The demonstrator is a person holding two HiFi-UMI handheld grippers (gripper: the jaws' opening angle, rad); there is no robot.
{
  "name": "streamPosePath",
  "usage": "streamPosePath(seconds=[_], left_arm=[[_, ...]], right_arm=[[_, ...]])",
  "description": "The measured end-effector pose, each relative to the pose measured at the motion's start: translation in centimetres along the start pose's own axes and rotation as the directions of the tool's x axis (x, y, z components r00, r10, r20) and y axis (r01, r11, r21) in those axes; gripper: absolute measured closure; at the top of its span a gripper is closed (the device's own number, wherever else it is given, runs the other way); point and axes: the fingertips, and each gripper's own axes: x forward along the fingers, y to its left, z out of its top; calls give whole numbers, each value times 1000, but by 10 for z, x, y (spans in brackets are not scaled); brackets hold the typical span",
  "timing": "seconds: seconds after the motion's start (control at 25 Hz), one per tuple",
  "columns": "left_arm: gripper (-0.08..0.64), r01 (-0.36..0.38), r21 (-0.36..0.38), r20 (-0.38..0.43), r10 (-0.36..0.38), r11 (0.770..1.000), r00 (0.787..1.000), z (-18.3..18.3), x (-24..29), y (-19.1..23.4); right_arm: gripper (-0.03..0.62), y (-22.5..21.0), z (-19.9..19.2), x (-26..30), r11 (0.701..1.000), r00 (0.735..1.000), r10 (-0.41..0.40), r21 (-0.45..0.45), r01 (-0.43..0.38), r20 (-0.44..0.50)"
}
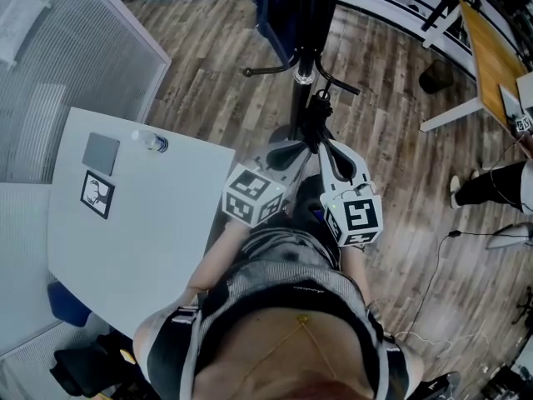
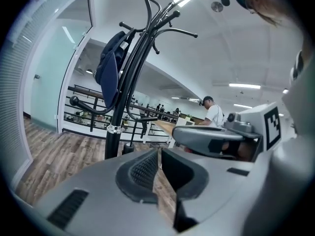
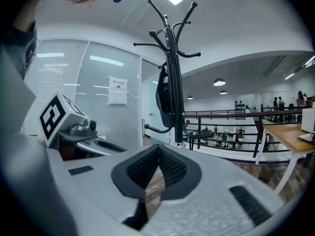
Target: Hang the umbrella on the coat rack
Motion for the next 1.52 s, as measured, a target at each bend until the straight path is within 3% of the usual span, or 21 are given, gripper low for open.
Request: streamPosePath(seconds=[0.32,0.84,1.52], left_arm=[[537,-17,53,92,12,998,996,33,-14,-9],[537,-22,156,153,-2,987,988,68,-26,-23],[537,-8,130,163,-13,991,987,73,-29,-26]], right_arm=[[588,10,18,-6,999,999,27,-26,-26,38],[588,25,57,-14,995,992,77,-70,-70,100],[589,22,64,-16,995,990,79,-75,-70,120]])
